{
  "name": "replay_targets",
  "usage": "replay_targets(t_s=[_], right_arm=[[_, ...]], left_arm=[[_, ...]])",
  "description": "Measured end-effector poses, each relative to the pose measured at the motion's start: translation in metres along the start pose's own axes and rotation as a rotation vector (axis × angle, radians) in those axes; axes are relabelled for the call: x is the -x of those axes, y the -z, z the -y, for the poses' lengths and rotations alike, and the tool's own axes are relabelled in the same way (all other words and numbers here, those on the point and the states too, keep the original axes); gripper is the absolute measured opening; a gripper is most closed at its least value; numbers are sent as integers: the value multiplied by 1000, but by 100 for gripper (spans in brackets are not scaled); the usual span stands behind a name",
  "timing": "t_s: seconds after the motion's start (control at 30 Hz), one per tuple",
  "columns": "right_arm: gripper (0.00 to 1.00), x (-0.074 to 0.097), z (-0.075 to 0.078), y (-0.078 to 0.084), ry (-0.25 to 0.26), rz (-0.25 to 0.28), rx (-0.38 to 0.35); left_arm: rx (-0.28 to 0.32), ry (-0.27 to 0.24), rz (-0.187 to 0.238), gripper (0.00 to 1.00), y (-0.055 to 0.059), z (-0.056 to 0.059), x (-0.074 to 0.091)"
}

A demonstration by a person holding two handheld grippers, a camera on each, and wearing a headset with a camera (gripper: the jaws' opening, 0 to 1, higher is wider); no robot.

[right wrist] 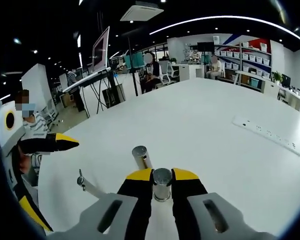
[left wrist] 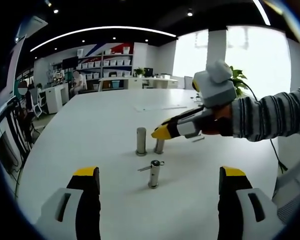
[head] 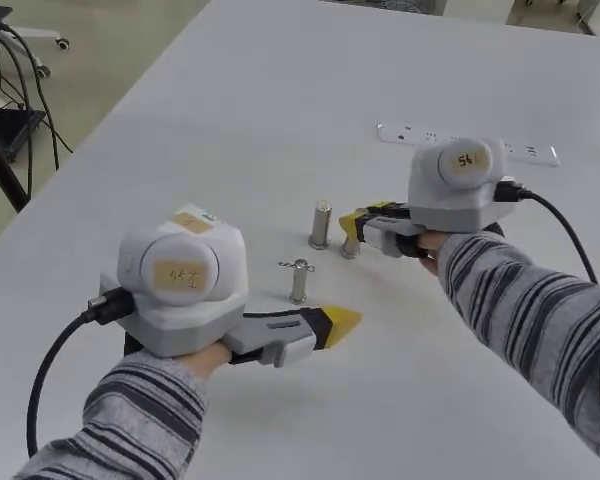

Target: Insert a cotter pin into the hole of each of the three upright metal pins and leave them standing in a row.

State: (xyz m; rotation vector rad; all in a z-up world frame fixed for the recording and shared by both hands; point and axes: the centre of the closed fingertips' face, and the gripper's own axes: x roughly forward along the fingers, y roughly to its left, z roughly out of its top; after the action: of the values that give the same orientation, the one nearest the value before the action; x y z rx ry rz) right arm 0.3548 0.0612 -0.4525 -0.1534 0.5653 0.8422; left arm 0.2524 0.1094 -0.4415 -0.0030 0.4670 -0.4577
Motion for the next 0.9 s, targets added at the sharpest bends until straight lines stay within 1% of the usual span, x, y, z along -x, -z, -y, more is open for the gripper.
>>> replay_targets(t_s=[0.23, 0.37, 0.6, 0.67, 0.7, 0.73, 0.8, 0.9], right_arm=[[9, 15, -1, 4, 18, -2, 29], [9, 26, 0, 10, 29, -14, 45], [9, 47, -3, 22, 41, -23, 40], [9, 52, -4, 25, 43, -22, 40], [9, 53, 0, 27, 45, -25, 40], [9, 55, 1, 28, 46, -29, 43], [9, 60, -2, 34, 51, -43, 59], [9, 65, -4, 41, 56, -50, 63]], left_arm=[[-11, 8, 3, 99, -2, 3, 0], [-18, 15, 5, 99, -3, 5, 0], [-41, 25, 10, 99, -6, 10, 0], [-46, 28, 10, 99, -6, 11, -1], [-51, 31, 9, 99, -7, 12, -1], [-53, 31, 9, 99, -7, 13, -2], [-58, 36, 12, 99, -8, 14, -2], [-61, 39, 10, 99, -8, 15, -2]])
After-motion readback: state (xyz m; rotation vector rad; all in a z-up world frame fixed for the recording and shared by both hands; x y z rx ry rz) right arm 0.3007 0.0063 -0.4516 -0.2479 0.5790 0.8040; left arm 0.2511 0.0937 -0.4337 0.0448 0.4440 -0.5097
